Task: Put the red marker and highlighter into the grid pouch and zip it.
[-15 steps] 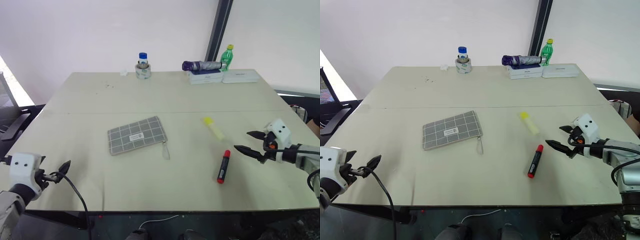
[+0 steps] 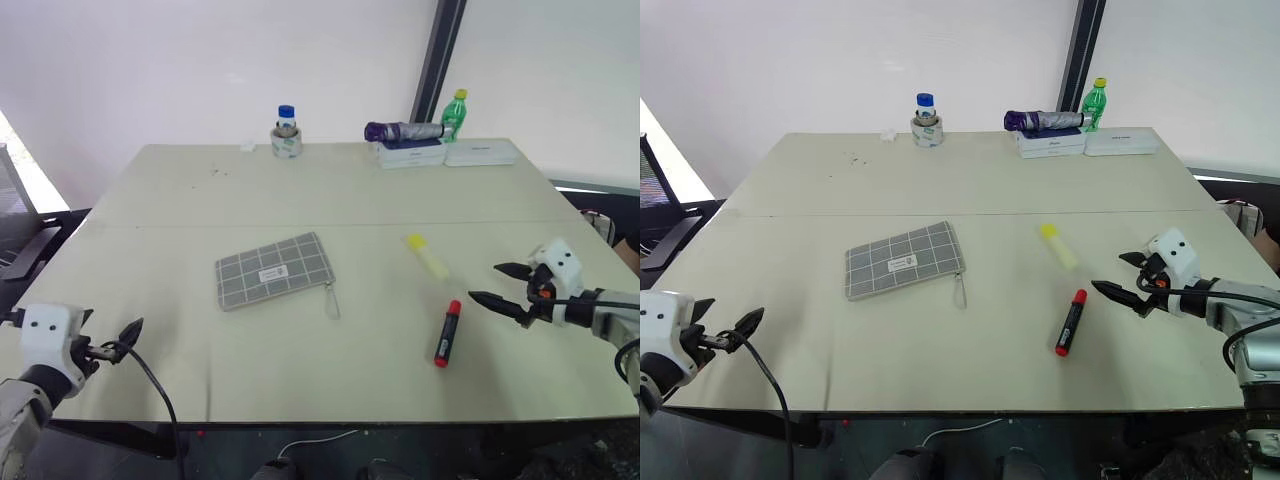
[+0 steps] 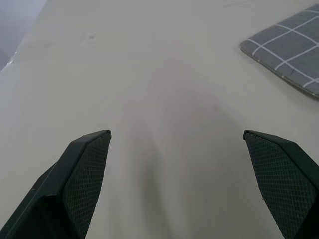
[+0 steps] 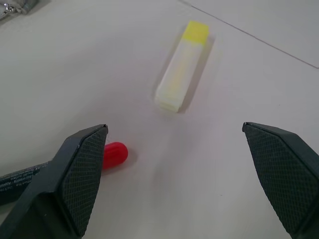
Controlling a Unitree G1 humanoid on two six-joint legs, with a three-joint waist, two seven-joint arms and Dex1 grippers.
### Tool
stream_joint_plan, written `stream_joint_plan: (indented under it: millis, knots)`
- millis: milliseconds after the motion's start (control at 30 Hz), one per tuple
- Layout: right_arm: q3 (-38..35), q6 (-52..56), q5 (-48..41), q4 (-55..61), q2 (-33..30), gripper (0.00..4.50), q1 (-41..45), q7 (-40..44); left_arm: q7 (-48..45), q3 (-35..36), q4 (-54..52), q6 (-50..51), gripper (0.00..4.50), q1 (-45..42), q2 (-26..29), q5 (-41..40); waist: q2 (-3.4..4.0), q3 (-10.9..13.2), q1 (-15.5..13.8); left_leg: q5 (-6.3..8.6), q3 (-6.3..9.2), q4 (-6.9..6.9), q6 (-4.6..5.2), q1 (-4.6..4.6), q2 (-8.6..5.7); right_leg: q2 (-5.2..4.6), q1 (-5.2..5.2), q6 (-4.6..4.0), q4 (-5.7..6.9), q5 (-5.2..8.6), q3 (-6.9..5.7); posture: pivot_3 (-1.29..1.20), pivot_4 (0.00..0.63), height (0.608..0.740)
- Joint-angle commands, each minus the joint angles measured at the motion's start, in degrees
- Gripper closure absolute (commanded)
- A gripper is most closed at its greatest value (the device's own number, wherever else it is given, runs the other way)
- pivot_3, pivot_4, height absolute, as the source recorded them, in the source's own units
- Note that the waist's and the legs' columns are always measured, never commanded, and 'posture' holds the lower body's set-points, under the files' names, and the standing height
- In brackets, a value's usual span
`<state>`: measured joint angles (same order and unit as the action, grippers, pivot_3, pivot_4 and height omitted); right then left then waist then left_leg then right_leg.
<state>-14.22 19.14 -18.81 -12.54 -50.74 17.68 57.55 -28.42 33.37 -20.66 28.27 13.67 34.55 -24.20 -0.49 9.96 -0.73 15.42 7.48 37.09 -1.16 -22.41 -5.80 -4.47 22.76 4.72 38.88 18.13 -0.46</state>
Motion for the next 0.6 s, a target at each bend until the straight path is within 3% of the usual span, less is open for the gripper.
stream_joint_plan:
  millis: [33,300,400,600]
  knots:
    - [1.22,0.71,-1.67,5.05,1.88,0.0,3.14,-0.59,-0.97,-0.97,-1.39,-2.21,0.01,-0.68,1.14,0.94,0.0,0.0,0.14,0.0,0.0,0.0,0.0,0.0,0.0,0.0,0.0,0.0,0.0,0.0,0.0,0.0,0.15,0.74]
    - [7.28,8.5,-3.75,19.5,7.9,0.0,6.11,-4.67,-6.85,-6.17,3.26,-12.95,0.01,-1.49,6.05,7.96,0.01,0.01,0.0,0.0,-0.01,-0.02,-0.01,-0.02,0.05,0.03,0.02,0.0,-0.03,0.0,0.0,0.0,0.15,0.74]
    - [10.81,11.2,-1.7,21.64,10.96,0.92,8.6,-8.97,-9.18,-8.46,7.54,-18.04,0.0,-3.12,8.43,10.99,0.01,0.01,-0.06,0.0,0.0,-0.02,0.0,-0.01,0.05,0.02,0.01,-0.01,-0.05,0.0,0.0,0.0,0.15,0.74]
    - [17.99,15.59,4.4,19.76,18.76,4.02,14.2,-19.07,-10.84,-15.87,20.26,-30.04,0.0,-9.41,12.25,19.5,0.02,0.01,0.14,-0.01,0.01,-0.11,-0.03,-0.03,0.04,0.02,0.1,-0.03,-0.05,-0.01,0.0,0.0,0.15,0.74]
